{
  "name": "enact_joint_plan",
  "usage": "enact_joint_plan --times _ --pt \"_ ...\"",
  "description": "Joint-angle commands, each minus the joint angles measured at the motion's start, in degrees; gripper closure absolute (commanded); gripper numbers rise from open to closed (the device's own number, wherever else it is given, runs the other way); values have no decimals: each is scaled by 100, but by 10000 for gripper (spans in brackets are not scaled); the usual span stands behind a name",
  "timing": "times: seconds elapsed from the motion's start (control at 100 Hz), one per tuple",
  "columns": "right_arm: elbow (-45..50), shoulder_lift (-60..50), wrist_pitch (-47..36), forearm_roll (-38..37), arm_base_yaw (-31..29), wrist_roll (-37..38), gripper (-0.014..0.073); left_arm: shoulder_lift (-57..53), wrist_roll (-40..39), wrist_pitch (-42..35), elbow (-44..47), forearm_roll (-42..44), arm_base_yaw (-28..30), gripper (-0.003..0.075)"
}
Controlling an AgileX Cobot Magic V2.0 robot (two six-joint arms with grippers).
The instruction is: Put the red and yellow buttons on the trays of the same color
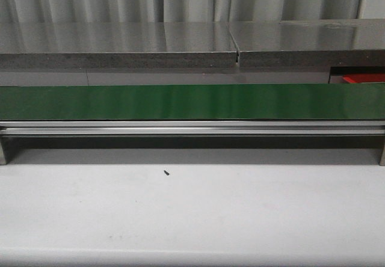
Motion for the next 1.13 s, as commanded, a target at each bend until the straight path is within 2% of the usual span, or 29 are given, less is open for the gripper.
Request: enact_joint_plan --times 0.0,0.14,1.12 --pt "-2 -96 -455 -54 19 0 662 -191 -131 -605 -83 33 39 739" --pt "-2 -96 -448 -54 19 0 662 -191 -131 -997 100 64 39 739" --pt "-2 -96 -448 -54 19 0 662 -191 -131 -957 100 51 39 739"
